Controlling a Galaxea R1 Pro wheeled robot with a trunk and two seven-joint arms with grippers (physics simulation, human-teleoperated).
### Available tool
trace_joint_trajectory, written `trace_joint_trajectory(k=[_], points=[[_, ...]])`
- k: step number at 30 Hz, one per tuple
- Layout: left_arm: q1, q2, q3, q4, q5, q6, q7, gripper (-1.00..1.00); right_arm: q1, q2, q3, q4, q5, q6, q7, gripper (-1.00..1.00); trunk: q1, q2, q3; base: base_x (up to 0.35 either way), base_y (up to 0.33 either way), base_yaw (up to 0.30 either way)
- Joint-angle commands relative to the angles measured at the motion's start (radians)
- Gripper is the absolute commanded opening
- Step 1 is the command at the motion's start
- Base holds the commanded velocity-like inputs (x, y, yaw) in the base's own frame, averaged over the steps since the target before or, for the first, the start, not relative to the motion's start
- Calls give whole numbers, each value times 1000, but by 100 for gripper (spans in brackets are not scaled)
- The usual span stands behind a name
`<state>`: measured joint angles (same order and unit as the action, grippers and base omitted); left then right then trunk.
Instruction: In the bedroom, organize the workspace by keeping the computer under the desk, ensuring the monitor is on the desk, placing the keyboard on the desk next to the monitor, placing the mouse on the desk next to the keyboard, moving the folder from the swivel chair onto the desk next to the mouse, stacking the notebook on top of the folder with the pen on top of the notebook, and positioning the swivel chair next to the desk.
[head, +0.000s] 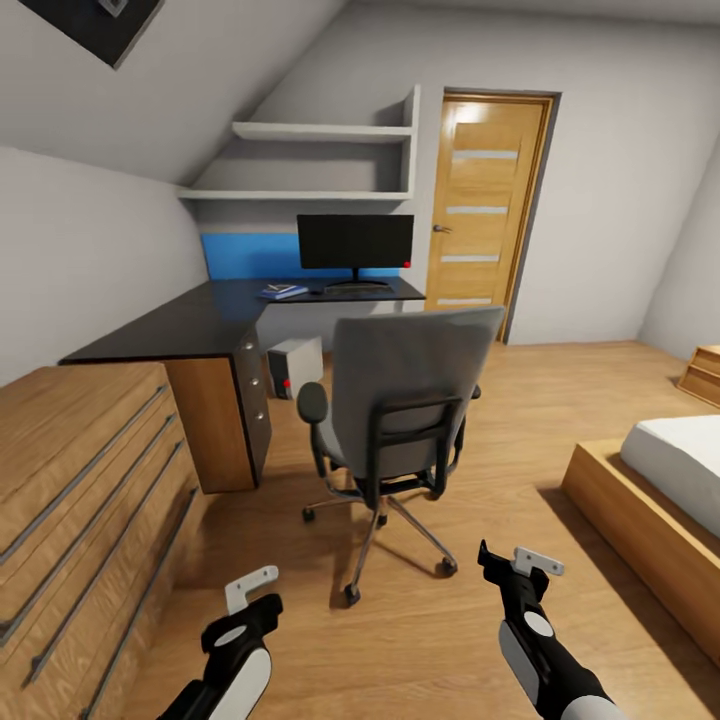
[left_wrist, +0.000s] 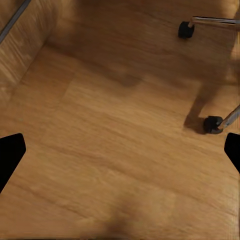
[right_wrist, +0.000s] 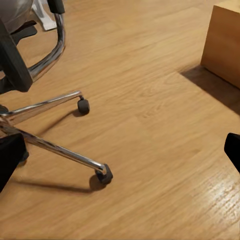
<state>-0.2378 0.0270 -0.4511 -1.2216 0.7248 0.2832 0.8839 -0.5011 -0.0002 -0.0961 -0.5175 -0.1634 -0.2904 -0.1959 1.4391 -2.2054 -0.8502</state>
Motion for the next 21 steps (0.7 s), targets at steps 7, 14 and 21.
trace_joint_trajectory(k=[7,14,21], points=[[-1,-18,-45,50,-22,7,4,100,-1,9,1,0,-9,-6,0,100,0,0,-2,-2,-277,27],[-2,-117,-55,119,-233,5,2,100,0,24,9,-3,17,-6,4,100,0,0,-2,0,-183,2],[-136,-202,-53,276,-259,15,-5,100,-1,43,74,-22,98,27,-6,100,0,0,-2,0,-8,0]])
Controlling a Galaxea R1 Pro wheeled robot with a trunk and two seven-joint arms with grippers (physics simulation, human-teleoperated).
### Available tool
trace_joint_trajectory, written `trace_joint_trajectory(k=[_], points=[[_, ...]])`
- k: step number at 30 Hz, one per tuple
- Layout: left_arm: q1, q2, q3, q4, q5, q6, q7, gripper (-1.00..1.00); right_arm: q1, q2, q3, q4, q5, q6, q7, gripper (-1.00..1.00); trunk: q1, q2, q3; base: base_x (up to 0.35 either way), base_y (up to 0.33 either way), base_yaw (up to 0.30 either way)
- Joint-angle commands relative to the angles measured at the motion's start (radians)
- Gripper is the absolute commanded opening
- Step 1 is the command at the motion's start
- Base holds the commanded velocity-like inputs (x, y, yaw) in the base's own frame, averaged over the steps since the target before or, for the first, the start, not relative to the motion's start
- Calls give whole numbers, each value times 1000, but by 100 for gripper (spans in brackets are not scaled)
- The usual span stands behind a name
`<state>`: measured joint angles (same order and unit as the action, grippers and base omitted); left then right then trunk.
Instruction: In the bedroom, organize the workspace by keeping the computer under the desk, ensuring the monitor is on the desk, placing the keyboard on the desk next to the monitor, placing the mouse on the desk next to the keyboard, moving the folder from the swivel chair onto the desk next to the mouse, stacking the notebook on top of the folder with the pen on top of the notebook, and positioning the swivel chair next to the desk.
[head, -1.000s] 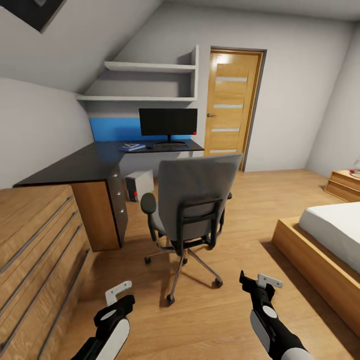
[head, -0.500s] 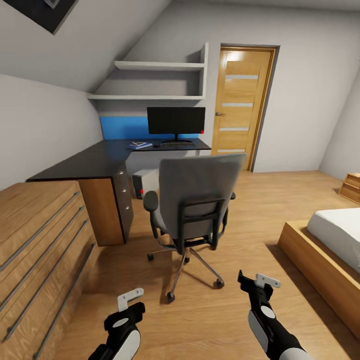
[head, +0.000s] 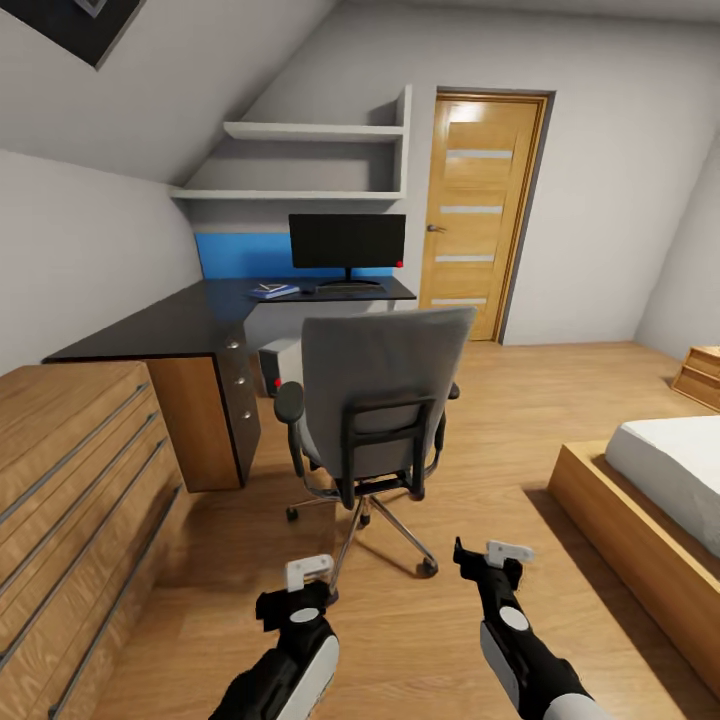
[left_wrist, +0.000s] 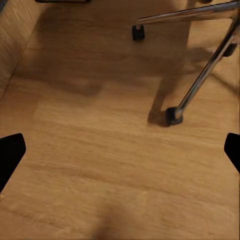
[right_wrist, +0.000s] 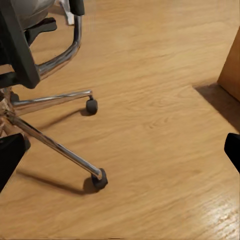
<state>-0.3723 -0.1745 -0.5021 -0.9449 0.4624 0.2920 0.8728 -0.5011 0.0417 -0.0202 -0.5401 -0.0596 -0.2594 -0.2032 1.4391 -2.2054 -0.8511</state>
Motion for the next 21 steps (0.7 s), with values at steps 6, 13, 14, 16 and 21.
trace_joint_trajectory(k=[6,13,14,16,21], points=[[-189,0,-1,166,25,65,-13,100,-30,50,25,-62,20,167,-42,100,0,0,-1,0,-2,0],[-350,0,0,268,192,111,-88,100,-101,62,29,-85,22,295,-65,100,0,0,-1,0,0,0],[-364,0,0,275,224,112,-98,100,-106,63,29,-86,22,302,-66,100,0,0,-1,0,0,0],[-391,0,0,290,311,112,-119,100,-118,64,30,-87,22,316,-68,100,0,0,-1,0,0,0],[-410,0,-1,300,387,93,-136,100,-125,67,31,-72,25,323,-68,100,0,0,-1,0,0,0]])
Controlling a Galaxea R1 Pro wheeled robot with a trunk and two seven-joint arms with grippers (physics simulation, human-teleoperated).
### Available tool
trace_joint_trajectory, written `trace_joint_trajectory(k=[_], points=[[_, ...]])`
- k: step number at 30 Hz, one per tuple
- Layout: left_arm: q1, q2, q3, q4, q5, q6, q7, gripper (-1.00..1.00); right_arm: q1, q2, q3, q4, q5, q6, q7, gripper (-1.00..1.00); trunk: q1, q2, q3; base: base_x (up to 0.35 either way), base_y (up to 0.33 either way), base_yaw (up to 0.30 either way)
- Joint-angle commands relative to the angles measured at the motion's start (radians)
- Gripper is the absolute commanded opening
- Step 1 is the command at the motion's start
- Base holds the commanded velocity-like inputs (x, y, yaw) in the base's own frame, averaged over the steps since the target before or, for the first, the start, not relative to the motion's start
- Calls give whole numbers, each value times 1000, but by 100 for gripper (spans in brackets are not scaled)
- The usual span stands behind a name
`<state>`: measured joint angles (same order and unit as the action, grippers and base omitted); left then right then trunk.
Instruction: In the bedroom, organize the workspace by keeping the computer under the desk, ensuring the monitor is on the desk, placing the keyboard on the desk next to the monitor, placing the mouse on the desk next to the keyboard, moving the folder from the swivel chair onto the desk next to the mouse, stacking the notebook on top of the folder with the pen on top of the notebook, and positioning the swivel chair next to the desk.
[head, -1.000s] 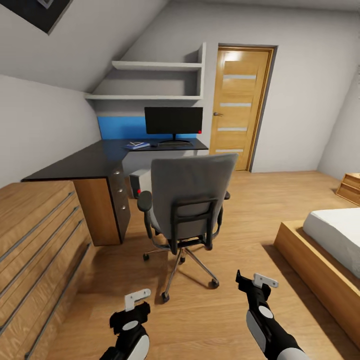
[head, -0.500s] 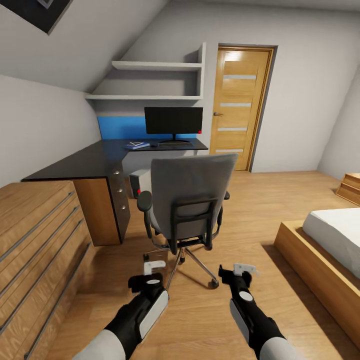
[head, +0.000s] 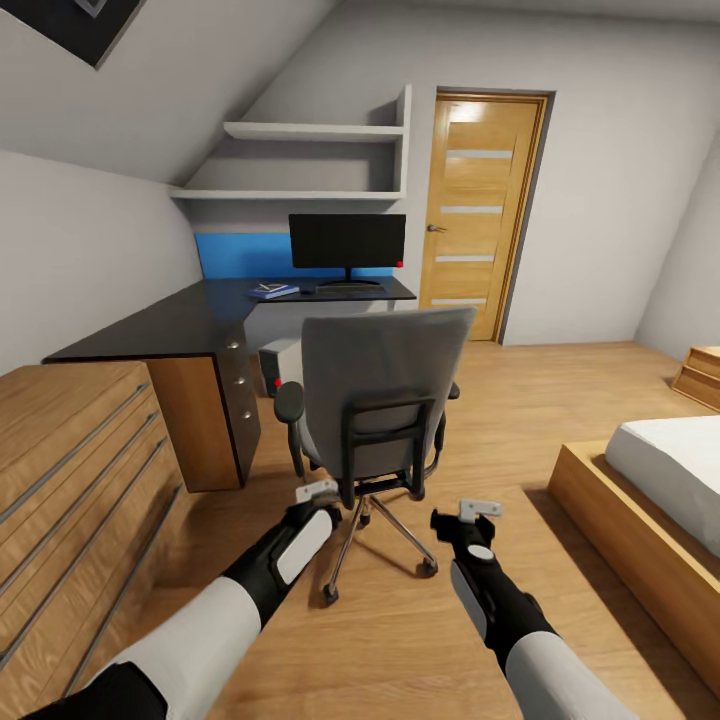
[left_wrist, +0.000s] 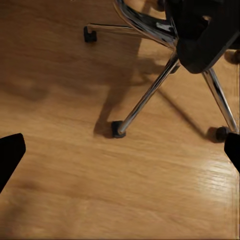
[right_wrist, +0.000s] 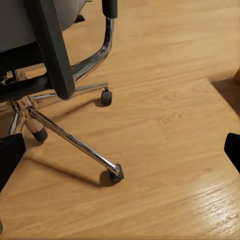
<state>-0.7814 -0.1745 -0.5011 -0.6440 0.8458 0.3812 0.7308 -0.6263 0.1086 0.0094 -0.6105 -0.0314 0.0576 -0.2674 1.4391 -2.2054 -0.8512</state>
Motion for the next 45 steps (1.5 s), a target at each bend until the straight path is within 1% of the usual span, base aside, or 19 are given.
trace_joint_trajectory(k=[1,4,7,10,11,12,13,15,17,18,20,28,35,40,45], points=[[-3,0,-2,0,11,-5,4,100,-1,0,1,4,-3,5,-4,100,0,0,-1,0,0,0],[-6,0,-5,2,28,-38,-2,100,-3,-2,0,23,-3,5,-1,100,0,0,-1,0,0,0],[-9,0,-13,6,38,-70,-15,100,-3,-5,0,39,-4,3,3,100,0,0,-1,0,0,0],[-10,0,-46,22,42,-91,-40,100,-4,-6,0,49,-4,-2,5,100,0,0,-1,0,0,0],[-10,0,-63,30,43,-95,-51,100,-4,-5,0,51,-4,-4,5,100,0,0,-1,0,0,0],[-11,0,-105,45,44,-102,-75,100,-4,-4,0,54,-4,-11,6,100,0,0,-1,0,0,0],[-11,0,-127,52,44,-105,-89,100,-3,-2,0,55,-4,-15,6,100,0,0,-1,0,0,0],[-11,0,-206,69,45,-117,-137,100,-3,0,0,59,-5,-31,6,100,0,0,-1,0,0,0],[-11,0,-234,75,44,-127,-150,100,-3,1,0,61,-5,-37,6,100,0,0,-1,21,0,0],[-12,0,-254,78,45,-142,-159,100,-3,1,0,63,-5,-41,6,100,0,0,-1,105,-5,0],[-12,0,-278,82,45,-169,-168,100,-2,0,0,64,-4,-46,4,100,0,0,-1,210,-44,0],[-12,0,-292,101,47,-183,-175,100,-1,1,0,66,-7,-48,0,100,0,0,-1,134,-61,0],[-12,0,-292,105,49,-186,-172,100,-1,2,0,67,-7,-48,1,100,0,0,-1,146,-128,0],[-12,0,-292,105,50,-189,-170,100,-1,2,0,67,-7,-48,2,100,0,0,-1,60,-34,0],[-12,0,-292,106,50,-205,-169,100,-2,1,0,67,-7,-48,3,100,0,0,-1,196,-8,0]])
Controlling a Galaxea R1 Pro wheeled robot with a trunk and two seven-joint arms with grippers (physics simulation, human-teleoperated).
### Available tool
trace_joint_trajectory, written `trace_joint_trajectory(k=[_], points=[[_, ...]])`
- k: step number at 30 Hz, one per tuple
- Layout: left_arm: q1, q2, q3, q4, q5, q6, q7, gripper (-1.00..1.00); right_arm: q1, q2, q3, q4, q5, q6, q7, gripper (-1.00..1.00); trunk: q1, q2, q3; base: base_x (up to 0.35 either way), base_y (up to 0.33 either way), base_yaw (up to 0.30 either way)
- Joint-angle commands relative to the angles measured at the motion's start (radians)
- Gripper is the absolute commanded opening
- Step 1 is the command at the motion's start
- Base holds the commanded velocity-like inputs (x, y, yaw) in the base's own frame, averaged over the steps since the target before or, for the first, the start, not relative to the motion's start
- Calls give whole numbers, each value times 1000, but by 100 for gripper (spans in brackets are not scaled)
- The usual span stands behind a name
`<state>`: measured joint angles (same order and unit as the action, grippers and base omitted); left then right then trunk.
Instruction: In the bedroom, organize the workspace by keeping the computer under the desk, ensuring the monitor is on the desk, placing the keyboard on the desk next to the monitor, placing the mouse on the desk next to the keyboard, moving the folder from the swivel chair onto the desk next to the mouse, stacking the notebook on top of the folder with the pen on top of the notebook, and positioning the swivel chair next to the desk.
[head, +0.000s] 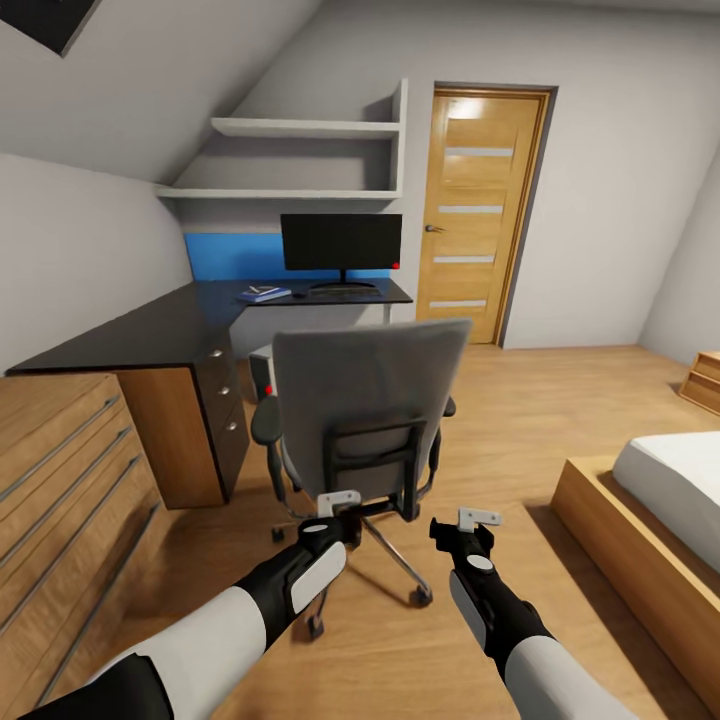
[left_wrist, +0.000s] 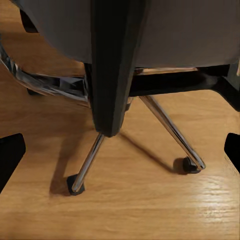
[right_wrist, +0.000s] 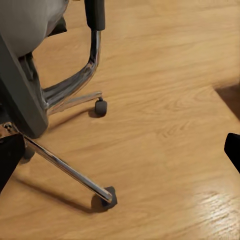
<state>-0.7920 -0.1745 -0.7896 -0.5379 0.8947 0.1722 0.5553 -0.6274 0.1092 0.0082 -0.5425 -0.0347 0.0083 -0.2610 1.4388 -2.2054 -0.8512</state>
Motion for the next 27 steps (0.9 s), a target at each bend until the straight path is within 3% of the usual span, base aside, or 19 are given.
trace_joint_trajectory(k=[1,16,27], points=[[-1,0,-3,-1,1,2,7,100,0,0,1,-1,-4,1,-3,100,0,0,-1,131,-3,0],[-1,0,-3,-2,2,-3,5,100,0,0,1,-1,-1,1,0,100,0,0,-1,201,142,0],[-1,0,-3,-3,3,-2,3,100,0,0,1,-1,0,1,0,100,0,0,-1,-132,278,0]])
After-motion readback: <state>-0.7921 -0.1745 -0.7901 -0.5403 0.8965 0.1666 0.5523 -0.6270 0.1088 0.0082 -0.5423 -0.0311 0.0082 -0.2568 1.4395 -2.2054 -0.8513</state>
